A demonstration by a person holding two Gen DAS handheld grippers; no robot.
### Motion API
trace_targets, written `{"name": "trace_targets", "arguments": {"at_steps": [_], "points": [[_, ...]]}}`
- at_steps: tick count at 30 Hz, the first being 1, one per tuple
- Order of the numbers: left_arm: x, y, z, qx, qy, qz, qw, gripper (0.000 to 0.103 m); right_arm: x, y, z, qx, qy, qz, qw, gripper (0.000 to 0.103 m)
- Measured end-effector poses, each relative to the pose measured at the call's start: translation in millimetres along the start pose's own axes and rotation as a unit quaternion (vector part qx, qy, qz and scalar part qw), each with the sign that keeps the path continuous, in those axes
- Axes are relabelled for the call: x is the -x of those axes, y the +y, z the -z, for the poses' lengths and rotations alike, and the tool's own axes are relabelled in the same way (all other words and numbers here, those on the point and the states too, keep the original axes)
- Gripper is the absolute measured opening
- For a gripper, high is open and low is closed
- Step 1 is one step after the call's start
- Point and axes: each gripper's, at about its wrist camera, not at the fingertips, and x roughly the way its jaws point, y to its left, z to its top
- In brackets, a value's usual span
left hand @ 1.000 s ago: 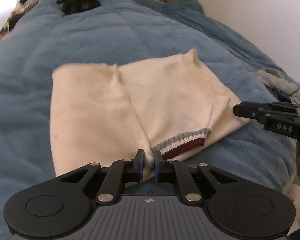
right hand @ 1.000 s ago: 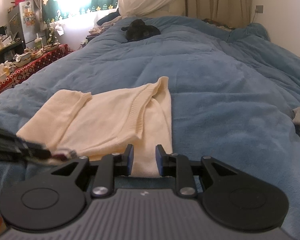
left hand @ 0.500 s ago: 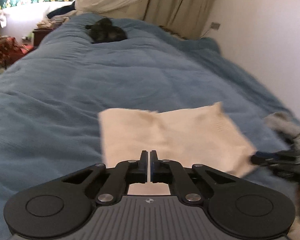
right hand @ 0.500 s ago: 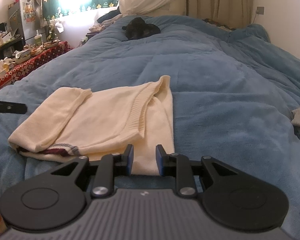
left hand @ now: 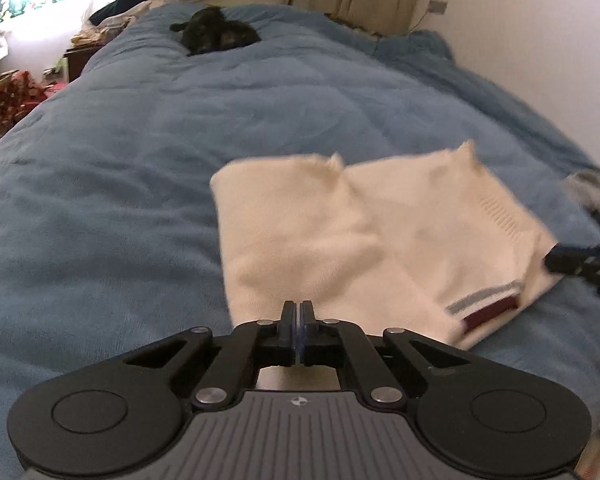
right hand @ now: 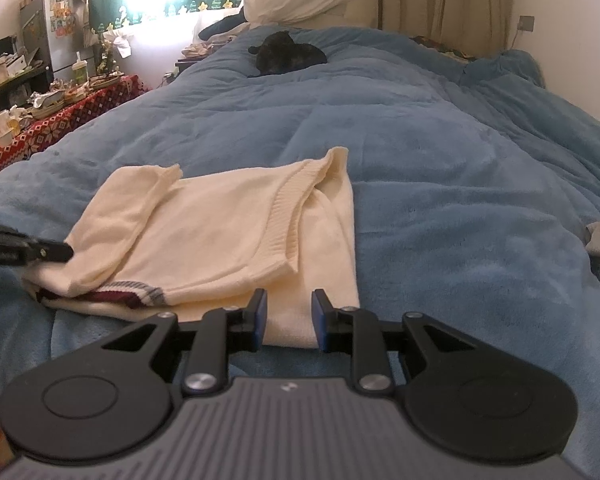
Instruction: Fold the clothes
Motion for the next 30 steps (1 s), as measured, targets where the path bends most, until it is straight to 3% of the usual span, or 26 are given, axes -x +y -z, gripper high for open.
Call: {"name": "trace_targets", "arguments": {"at_steps": [4,9,14,25,30], "points": [[-10.5,-0.9,-20.8,-0.025,-0.005,-0.001,0.9997,0.002,0.3,0.1,-0.8,-0.002,0.001,0.001,1.0,0.027],[-43.2,8.1,-40.3,-0.022,0.018,-0.001,0.9996,0.002,1.7,2.0,-1.2,0.001,0.004,0.005,1.0,0.027],[-41.3,8.8,-62.8,-0.014,-0.009,0.003,0.9999,0.002,0.1,0.4,-4.7,-0.002,0.004,0.01,1.0,0.027],[-78.2,12.5,-63.6,-0.016,0.027,-0.004,0.9995,0.0,-10.0,0.8,-12.1,0.003,0.008,0.01,1.0,0.027],[-61.3,20.1,-76.2,0.011,-0.01,0.032,0.9994,0.002,-9.5,1.8,-13.8,0.006,0.006,0.011,1.0,0.027]]}}
